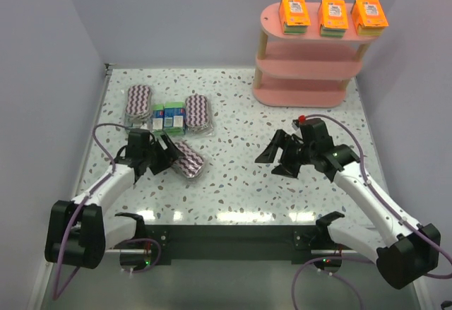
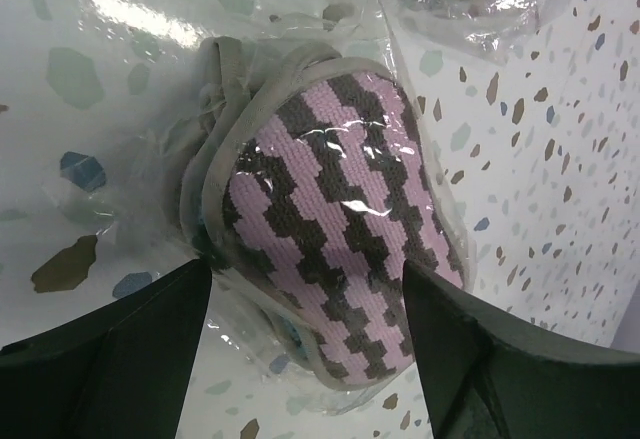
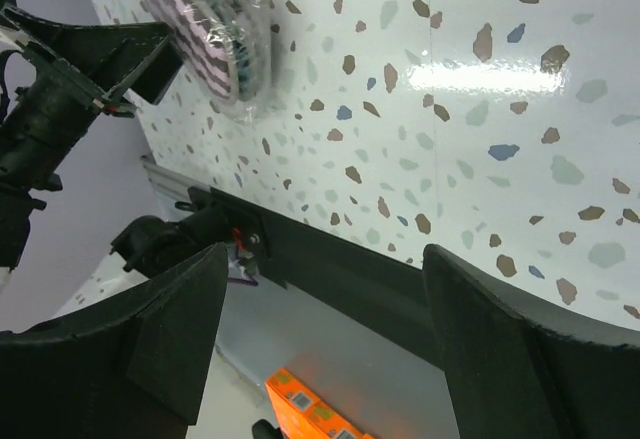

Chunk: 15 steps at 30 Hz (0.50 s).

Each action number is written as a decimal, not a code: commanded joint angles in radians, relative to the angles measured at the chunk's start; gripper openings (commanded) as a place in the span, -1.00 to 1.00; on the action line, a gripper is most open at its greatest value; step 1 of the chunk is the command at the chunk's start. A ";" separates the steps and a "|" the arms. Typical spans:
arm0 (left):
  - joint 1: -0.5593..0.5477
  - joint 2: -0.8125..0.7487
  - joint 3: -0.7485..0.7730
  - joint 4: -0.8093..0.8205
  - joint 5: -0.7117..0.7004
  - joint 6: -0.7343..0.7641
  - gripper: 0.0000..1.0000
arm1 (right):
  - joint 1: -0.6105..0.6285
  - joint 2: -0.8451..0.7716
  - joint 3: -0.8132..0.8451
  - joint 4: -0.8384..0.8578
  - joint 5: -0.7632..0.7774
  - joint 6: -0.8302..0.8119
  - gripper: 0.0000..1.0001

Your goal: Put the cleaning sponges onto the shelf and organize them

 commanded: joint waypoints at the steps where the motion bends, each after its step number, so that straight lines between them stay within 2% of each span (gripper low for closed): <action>1: -0.005 0.020 -0.073 0.184 0.104 -0.063 0.61 | 0.026 0.005 -0.027 0.077 0.041 0.000 0.64; 5: -0.034 0.028 -0.119 0.265 0.118 -0.110 0.57 | 0.058 0.068 -0.044 0.137 0.043 0.003 0.65; 15: -0.256 0.169 -0.058 0.444 0.089 -0.259 0.55 | 0.170 0.265 -0.052 0.347 0.087 0.095 0.65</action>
